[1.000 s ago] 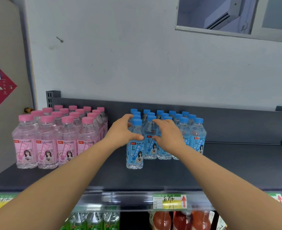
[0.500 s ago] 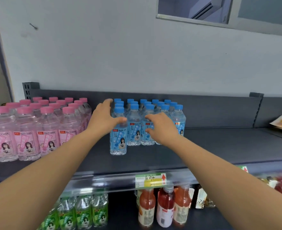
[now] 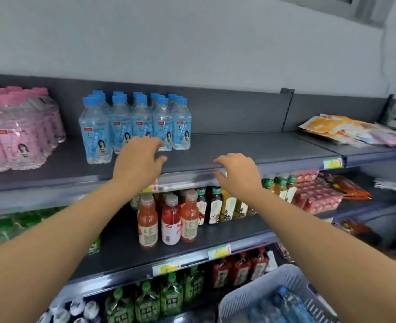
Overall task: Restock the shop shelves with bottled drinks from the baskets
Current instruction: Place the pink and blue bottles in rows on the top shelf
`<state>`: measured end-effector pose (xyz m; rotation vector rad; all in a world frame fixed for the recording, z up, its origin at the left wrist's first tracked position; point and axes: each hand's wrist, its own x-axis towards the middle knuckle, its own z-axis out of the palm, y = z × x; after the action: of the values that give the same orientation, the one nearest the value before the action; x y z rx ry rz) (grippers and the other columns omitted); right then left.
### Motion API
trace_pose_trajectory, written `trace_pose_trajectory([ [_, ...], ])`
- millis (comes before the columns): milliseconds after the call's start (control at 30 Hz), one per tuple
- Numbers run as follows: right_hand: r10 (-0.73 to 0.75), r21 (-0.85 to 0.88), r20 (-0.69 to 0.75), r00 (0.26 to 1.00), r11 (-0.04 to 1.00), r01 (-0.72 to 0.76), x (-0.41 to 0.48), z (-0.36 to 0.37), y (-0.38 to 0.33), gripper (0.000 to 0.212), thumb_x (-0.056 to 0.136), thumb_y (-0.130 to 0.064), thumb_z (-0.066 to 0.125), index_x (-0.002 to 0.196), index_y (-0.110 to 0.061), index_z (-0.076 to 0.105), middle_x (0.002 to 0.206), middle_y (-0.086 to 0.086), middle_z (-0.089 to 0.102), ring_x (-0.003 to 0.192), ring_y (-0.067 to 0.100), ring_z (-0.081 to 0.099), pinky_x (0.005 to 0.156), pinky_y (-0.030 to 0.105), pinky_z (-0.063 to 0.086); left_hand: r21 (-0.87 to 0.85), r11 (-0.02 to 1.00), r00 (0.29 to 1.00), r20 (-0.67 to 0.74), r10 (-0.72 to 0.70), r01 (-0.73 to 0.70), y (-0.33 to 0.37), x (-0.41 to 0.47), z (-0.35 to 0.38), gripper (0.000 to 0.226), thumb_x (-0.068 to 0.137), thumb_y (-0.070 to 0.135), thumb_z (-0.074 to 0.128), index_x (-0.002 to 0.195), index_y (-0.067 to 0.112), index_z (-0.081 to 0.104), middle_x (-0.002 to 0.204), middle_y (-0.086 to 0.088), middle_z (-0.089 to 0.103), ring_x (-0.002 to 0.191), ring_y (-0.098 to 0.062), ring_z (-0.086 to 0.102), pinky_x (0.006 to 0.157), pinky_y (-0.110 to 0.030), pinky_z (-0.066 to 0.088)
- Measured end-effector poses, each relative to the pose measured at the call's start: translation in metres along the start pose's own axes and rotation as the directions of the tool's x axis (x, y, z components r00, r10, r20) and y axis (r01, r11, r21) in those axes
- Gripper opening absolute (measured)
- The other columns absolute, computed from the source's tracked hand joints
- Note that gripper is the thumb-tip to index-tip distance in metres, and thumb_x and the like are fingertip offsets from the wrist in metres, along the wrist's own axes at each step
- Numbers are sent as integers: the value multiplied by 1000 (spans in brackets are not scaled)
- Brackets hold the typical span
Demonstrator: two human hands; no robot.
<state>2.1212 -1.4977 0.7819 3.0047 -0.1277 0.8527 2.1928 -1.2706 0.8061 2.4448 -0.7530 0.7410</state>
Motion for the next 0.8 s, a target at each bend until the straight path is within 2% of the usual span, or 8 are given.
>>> trace_pose_trajectory([
  [100,65,9,29,997,998,-65,-43,2,26,30,91,-30,56,117,-19,64,105,4,67,104,27,57,82,36,48,17,993,992,51,119,-120,25,-30,26,32,90,28,60,119,14,61,110,-4,64,106,-27,51,87,-38,43],
  [167,124,-23,97,987,992,-123,-72,6,41,31,90,-32,56,118,-20,63,106,4,66,105,26,56,82,35,48,23,982,979,88,184,-186,39,-50,45,26,91,29,58,113,16,61,106,-2,63,103,-25,50,84,-36,42],
  [333,289,-122,293,911,957,-264,-146,26,67,31,90,-31,56,119,-21,62,113,4,63,112,26,52,87,36,46,-14,973,939,259,227,-232,58,-96,94,27,92,30,54,116,20,59,107,2,59,102,-21,49,80,-33,44],
  [433,389,-163,347,853,921,-354,-187,36,76,26,90,-28,57,113,-20,63,108,4,64,107,27,55,77,33,46,-20,967,898,368,242,-253,63,-123,120,28,92,32,54,116,18,58,113,2,58,107,-22,48,83,-34,44],
  [533,492,-286,437,753,870,-402,-231,48,81,23,87,-22,56,109,-17,62,108,5,62,103,29,55,73,34,44,-52,957,842,463,275,-284,72,-156,147,27,92,31,55,115,18,58,109,0,58,106,-23,50,81,-37,47],
  [633,539,-348,522,661,842,-412,-270,64,92,24,87,-22,54,110,-19,61,111,8,60,108,30,52,74,35,42,-73,952,788,544,288,-298,82,-184,172,26,92,31,54,115,19,58,109,0,59,108,-23,49,79,-36,48],
  [800,586,-390,580,566,810,-439,-316,90,118,31,88,-20,51,118,-18,60,118,8,60,114,30,52,84,35,46,-92,937,698,643,315,-337,108,-216,218,22,93,29,50,111,19,57,104,2,57,103,-20,48,80,-35,49],
])
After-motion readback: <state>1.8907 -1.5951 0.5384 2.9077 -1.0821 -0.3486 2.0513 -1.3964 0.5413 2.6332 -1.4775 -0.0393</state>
